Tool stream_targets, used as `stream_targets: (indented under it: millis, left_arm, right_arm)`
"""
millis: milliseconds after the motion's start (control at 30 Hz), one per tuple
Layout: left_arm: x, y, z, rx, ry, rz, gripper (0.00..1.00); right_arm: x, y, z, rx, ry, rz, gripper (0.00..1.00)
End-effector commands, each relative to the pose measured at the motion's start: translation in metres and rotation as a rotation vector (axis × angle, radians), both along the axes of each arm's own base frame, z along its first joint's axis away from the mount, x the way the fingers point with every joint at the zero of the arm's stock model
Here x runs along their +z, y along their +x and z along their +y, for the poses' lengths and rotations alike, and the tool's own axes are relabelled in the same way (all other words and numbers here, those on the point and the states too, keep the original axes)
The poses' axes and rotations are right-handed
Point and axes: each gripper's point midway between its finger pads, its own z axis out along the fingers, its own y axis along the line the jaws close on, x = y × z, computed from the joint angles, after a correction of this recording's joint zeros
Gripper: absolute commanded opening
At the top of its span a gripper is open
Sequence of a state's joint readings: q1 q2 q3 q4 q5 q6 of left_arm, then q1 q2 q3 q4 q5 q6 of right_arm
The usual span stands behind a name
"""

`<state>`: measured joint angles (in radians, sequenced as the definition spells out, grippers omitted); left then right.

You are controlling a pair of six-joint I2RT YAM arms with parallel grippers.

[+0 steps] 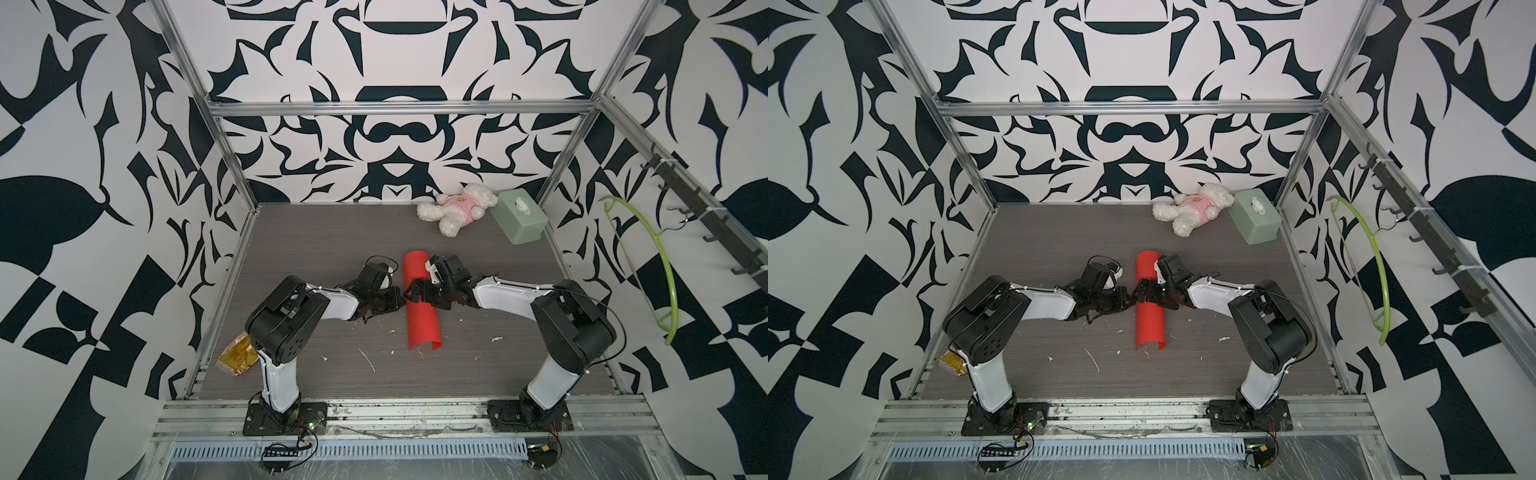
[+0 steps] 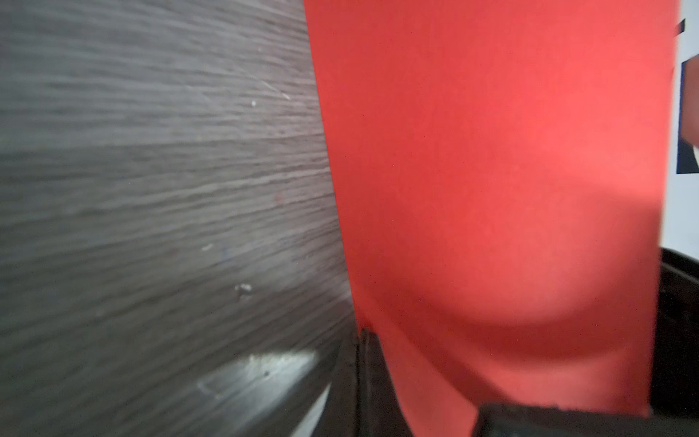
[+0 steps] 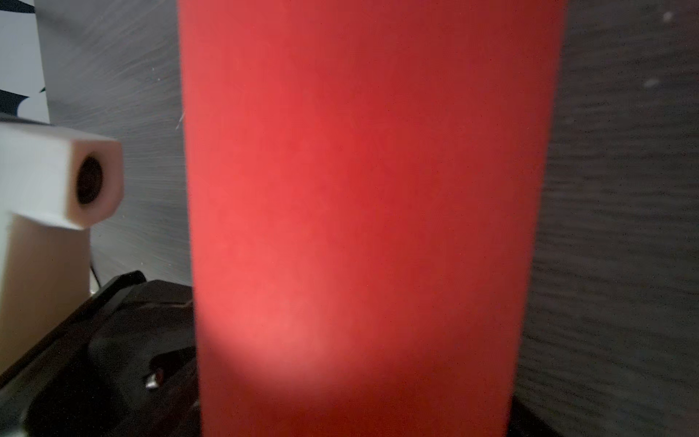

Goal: Fold the rectangular paper in half along the long edge
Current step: Pick up the paper from the center of the board.

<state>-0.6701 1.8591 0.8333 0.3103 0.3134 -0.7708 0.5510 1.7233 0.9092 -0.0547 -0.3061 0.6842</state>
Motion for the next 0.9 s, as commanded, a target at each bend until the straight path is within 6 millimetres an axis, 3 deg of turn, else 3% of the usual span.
stream_targets:
  millis: [0,867]
  left_arm:
    - [-0.052,-0.038,0.026,-0.009,0.133,0.158,0.00]
    - [-0.055,-0.042,0.021,-0.033,0.081,0.149,0.00]
  right_arm:
    - [-0.048,-0.035,-0.032,-0.015,-0.215,0.167,0.94]
    - [-0.061,-0.038,-0.034,0.007,-0.304,0.182,0.82]
